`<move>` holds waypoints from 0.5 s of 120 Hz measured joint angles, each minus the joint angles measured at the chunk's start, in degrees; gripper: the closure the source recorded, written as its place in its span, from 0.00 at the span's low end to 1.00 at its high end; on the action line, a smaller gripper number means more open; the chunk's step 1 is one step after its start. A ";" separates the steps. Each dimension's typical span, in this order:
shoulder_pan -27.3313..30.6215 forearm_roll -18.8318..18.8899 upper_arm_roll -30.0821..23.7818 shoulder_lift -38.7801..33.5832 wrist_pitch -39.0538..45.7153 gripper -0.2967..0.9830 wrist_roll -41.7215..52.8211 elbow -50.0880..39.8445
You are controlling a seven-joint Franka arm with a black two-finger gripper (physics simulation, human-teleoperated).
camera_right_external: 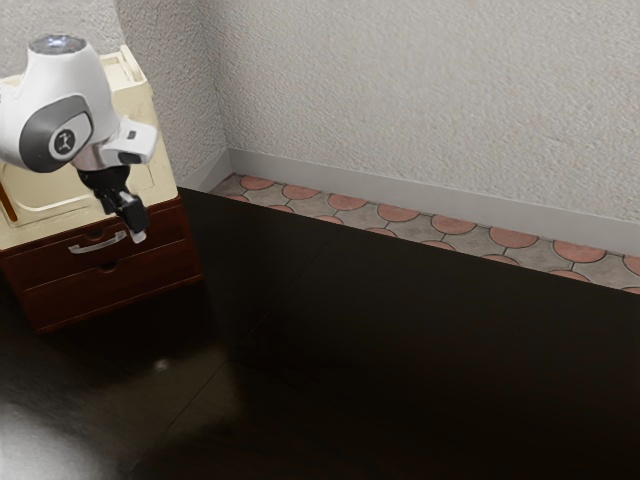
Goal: Pull the drawer handle with one arm to open the drawer
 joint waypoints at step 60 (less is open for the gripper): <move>1.82 4.67 5.98 3.44 16.55 0.23 12.98 -6.55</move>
